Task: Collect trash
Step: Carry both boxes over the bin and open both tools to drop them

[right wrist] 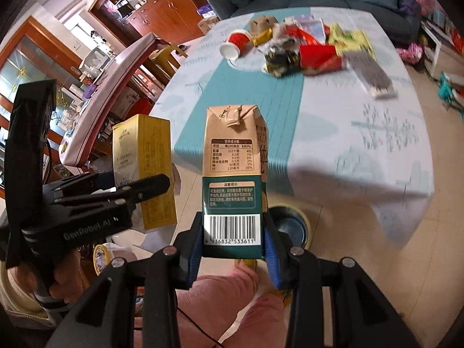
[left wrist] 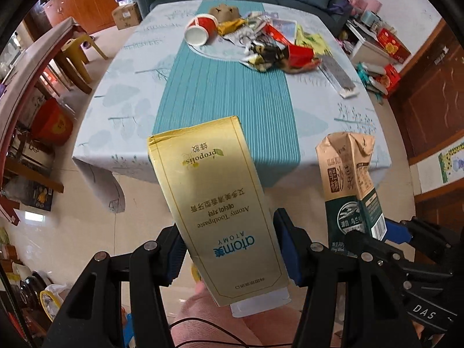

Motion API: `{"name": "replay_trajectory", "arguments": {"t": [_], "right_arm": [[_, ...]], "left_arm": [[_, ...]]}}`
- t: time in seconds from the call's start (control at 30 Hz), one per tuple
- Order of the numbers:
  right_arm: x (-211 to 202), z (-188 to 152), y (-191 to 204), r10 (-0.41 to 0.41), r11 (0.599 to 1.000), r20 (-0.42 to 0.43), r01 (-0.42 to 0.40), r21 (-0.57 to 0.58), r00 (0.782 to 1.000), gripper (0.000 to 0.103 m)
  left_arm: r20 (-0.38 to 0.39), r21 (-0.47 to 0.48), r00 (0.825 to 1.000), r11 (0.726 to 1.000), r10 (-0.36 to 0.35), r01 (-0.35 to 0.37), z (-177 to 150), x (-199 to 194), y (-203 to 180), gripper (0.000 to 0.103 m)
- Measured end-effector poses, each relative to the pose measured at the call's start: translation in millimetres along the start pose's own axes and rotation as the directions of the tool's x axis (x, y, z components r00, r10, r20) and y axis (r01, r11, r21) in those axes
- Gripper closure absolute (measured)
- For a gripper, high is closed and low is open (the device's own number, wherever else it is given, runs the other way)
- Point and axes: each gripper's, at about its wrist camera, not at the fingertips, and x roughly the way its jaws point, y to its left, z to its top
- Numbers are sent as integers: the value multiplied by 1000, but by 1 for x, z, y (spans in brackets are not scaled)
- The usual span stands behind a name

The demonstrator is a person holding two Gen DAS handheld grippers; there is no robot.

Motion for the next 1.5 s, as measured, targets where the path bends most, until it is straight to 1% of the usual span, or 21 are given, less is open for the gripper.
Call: {"name": "replay_trajectory", "arguments": {"t": [0.17,0.33,0.43,0.5,0.6,0.67,0.77,0.83,0.93,1.0,1.07,1.1,1.13,1.17,1.2,1.23,1.27,1.4,1.5], "right_arm": [[11,-21,-9,3,998,-19,-2,55,1000,66],[39,-41,-27,-3,987,-62,13,162,998,66],[62,-51,-40,-12,976,-86,31,217,996,66],[84,-60,-50,-23,966,-103,48,253,994,66],[118,-70,-63,-44,955,-116,76,287,992,66],[148,-79,-73,-55,944,-130,94,315,990,65],[191,-88,-86,-73,934,-143,118,337,987,65],[216,-93,-94,-88,929,-150,135,343,985,65],[257,-99,-109,-102,919,-167,157,360,981,65],[277,-101,-118,-99,911,-170,158,380,981,65],[293,-108,-124,-99,904,-174,161,397,980,65],[299,-110,-128,-93,901,-176,158,403,980,65],[305,-109,-132,-89,899,-177,156,409,980,63],[311,-109,-136,-84,897,-179,153,415,980,56],[314,-110,-139,-78,895,-180,148,420,981,51],[318,-109,-140,-80,894,-179,150,423,981,41],[318,-108,-141,-89,893,-172,155,422,981,37],[313,-108,-137,-106,894,-159,164,418,982,36],[307,-107,-137,-113,890,-156,170,423,981,36]], "left_arm": [[-39,63,999,998,14,-12,-12,22,-10,48],[-93,115,995,993,20,-9,-27,58,-15,48],[-116,127,993,992,-2,17,-33,85,-13,47],[-127,121,991,991,-44,60,-36,106,-9,47],[-140,127,988,988,-71,89,-42,146,-3,47],[-147,137,986,986,-75,96,-46,176,-1,47],[-144,161,988,983,-61,84,-50,220,-1,47],[-128,182,991,981,-45,68,-53,246,0,47],[-100,198,995,979,-19,39,-57,275,3,45],[-106,195,994,980,-6,27,-59,295,7,44],[-108,189,994,981,-10,31,-60,312,11,33],[-102,188,995,982,-12,31,-61,316,13,22],[-91,185,996,982,-14,31,-61,319,15,16],[-78,181,997,983,-22,36,-61,322,16,14],[-71,179,997,983,-26,39,-61,324,17,13],[-63,178,998,983,-28,39,-61,327,18,13],[-56,176,998,984,-31,40,-62,327,19,13],[-37,163,999,986,-25,31,-66,322,23,13],[-23,176,1000,984,-20,24,-64,308,24,13]]}}
